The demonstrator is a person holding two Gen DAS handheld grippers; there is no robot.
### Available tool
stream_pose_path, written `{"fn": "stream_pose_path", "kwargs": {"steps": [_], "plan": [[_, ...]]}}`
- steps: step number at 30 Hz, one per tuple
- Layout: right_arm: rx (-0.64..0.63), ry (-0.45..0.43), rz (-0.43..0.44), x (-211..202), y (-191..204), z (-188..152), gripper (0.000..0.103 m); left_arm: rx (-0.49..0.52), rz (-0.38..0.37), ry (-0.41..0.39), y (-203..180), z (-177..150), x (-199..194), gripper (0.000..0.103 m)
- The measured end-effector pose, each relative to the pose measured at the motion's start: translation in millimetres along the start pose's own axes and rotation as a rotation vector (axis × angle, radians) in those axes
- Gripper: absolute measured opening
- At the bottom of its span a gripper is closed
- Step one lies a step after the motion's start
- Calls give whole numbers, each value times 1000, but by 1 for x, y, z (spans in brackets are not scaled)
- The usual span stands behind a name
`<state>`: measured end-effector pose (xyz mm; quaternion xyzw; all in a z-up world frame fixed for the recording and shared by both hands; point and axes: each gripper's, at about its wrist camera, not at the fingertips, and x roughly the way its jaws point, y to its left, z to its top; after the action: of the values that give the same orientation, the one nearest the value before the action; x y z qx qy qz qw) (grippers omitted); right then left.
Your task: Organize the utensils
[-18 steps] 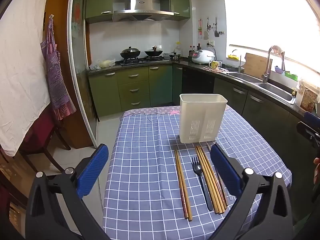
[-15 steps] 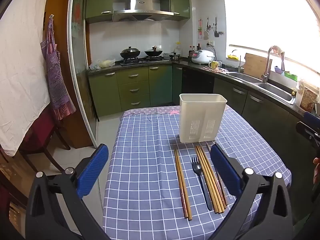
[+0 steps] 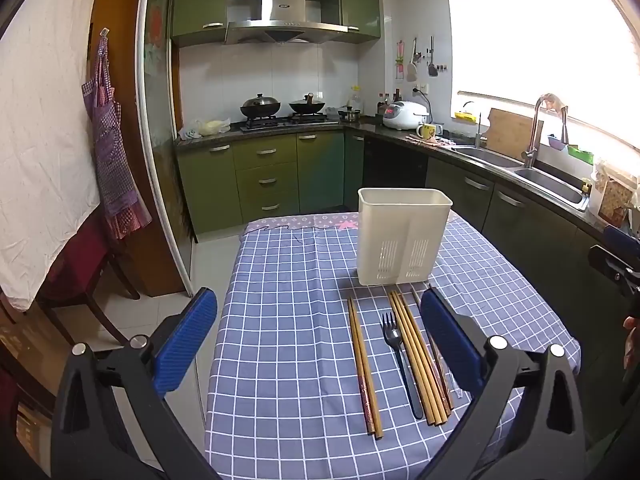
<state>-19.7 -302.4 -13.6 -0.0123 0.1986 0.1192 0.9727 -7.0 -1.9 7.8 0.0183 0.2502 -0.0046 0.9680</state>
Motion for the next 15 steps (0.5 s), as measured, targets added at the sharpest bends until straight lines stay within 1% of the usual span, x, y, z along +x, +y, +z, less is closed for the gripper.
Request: {"fn": "stream_pose_path", "kwargs": {"steps": [11, 15], "plan": [[0, 2, 0, 3, 0, -2, 99, -1, -2, 0, -2, 0, 1, 97], [1, 4, -1, 4, 0, -2, 99, -1, -4, 3, -1, -5, 6, 97]]}}
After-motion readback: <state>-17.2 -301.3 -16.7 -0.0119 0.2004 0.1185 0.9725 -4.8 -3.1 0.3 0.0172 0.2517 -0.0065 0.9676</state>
